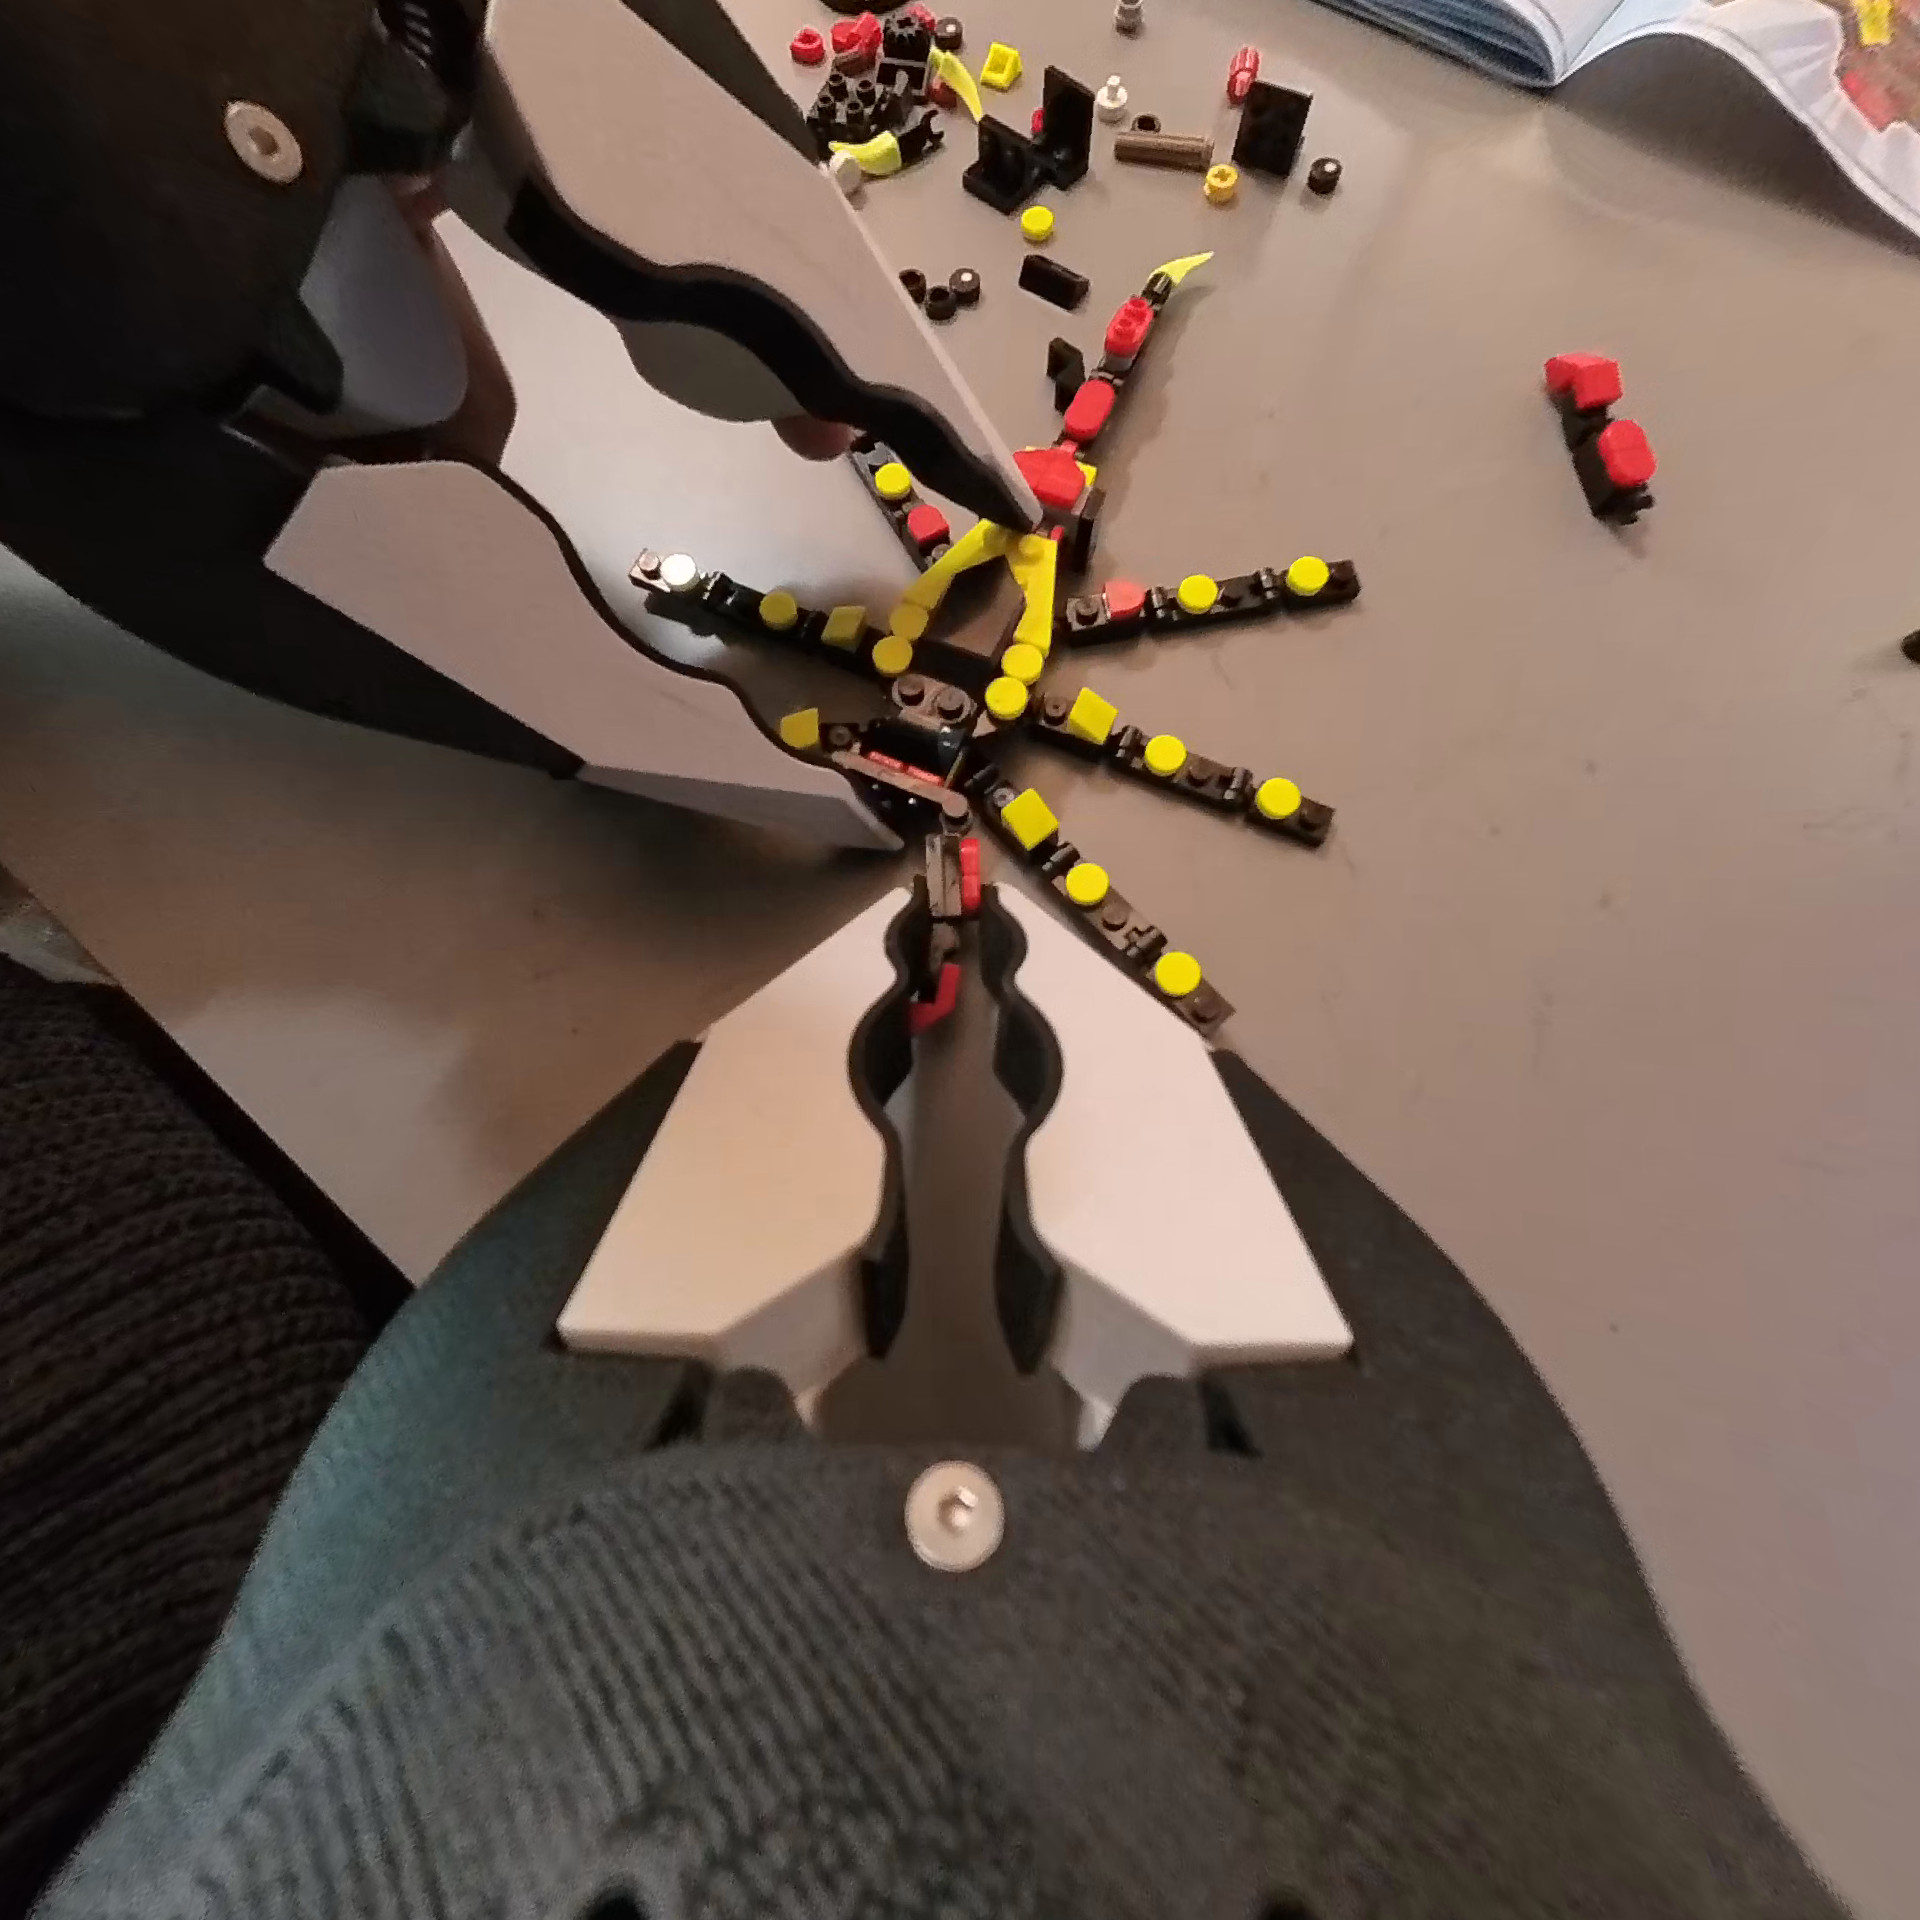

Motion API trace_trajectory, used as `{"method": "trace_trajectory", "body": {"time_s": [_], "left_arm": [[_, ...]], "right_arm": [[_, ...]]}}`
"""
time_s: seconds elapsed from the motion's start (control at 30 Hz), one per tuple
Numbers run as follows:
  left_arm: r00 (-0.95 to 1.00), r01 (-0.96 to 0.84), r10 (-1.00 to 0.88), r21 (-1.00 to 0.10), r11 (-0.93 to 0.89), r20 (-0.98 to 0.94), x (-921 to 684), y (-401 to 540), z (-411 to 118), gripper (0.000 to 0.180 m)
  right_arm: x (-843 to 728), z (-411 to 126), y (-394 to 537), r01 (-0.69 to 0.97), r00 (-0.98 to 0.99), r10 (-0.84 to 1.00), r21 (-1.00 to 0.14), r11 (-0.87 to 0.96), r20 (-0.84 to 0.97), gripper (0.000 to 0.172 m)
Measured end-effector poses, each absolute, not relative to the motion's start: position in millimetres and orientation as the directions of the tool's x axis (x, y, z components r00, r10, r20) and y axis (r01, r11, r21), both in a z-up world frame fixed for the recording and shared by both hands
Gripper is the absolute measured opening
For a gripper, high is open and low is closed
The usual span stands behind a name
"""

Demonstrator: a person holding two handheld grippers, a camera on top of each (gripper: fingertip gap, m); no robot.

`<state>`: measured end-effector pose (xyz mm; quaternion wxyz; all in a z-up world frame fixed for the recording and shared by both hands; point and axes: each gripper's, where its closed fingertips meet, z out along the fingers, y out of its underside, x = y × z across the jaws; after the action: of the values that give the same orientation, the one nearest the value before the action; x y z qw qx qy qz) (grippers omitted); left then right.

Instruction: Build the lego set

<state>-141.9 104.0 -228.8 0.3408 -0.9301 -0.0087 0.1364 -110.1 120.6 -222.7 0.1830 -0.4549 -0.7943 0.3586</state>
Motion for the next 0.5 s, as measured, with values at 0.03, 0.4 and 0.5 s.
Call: {"method": "trace_trajectory", "body": {"time_s": [0.03, 0.4, 0.5], "left_arm": [[0.963, -0.077, 0.109, -0.636, -0.768, -0.248, -142.0, 104.0, -228.8, 0.066], [0.963, -0.062, 0.120, -0.637, -0.768, -0.239, -142.3, 104.0, -228.9, 0.066], [0.962, -0.068, 0.119, -0.633, -0.771, -0.248, -143.1, 103.9, -228.8, 0.066]], "right_arm": [[-110.0, -222.7, 120.5, 0.592, -0.519, 0.854, -0.736, 0.330, -0.035, 0.007], [-111.0, -222.4, 119.5, 0.588, -0.530, 0.847, -0.734, 0.341, -0.031, 0.007], [-111.3, -222.6, 119.9, 0.587, -0.524, 0.851, -0.740, 0.329, -0.037, 0.008]]}}
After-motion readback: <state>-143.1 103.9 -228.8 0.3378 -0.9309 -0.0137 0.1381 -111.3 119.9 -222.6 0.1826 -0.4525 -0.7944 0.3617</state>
